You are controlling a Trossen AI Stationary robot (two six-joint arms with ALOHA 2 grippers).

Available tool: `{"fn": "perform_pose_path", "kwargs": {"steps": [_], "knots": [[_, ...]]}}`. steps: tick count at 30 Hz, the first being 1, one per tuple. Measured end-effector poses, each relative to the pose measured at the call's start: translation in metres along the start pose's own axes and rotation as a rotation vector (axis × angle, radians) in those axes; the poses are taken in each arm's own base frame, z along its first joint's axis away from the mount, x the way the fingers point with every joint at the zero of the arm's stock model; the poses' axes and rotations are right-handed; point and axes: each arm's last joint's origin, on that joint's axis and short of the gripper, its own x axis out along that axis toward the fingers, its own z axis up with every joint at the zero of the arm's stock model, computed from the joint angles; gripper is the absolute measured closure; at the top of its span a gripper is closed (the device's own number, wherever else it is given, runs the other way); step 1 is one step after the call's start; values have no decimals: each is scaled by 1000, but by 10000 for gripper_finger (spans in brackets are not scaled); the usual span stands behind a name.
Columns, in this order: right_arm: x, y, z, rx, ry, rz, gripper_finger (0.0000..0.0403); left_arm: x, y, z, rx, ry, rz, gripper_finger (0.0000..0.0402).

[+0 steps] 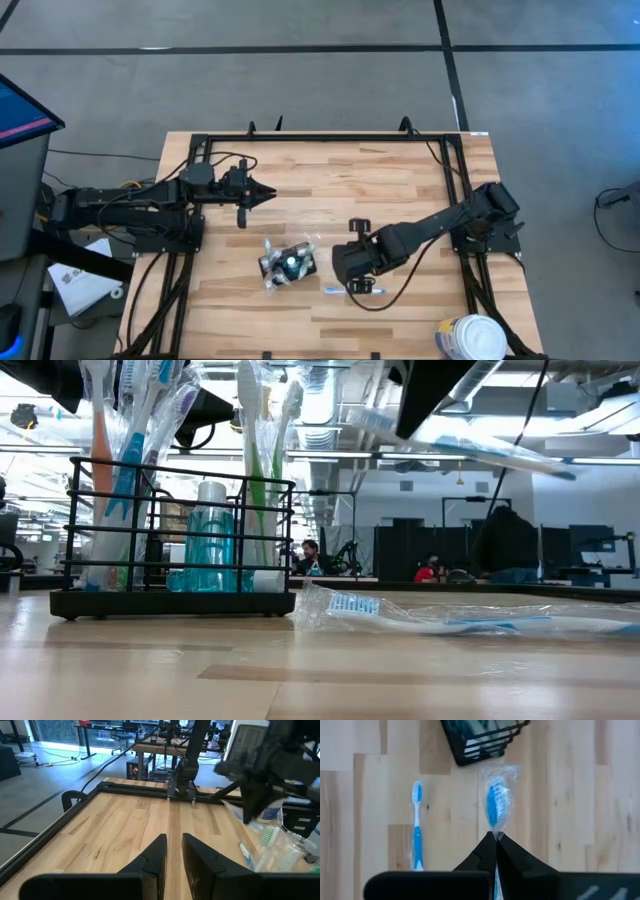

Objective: Pick & Place toothbrushing station
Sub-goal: Put the white blue toothbrush into the black toothbrush rack

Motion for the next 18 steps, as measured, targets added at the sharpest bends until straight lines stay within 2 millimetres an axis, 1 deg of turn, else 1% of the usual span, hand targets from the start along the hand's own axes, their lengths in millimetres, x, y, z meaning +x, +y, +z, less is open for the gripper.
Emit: {"fn": "perform_pose_path", "kwargs": {"steps": [3,4,7,10,12,14,18], "knots": [[-7,-5,-3,7,-12,-8,403,0,0,0,0,2,0,349],[-8,-7,-6,8,-15,-8,403,0,0,0,0,2,0,349],[-13,-12,-19,48,-49,7,403,0,0,-1,-1,6,1,349],[-23,-22,-39,94,-91,20,403,0,0,-1,-1,6,0,349],[-28,-27,-49,141,-186,40,403,0,0,0,0,4,0,349],[-33,-32,-56,160,-317,61,403,0,0,0,-1,5,1,349],[-40,-40,-62,157,-632,80,403,0,0,0,0,4,0,349]]}}
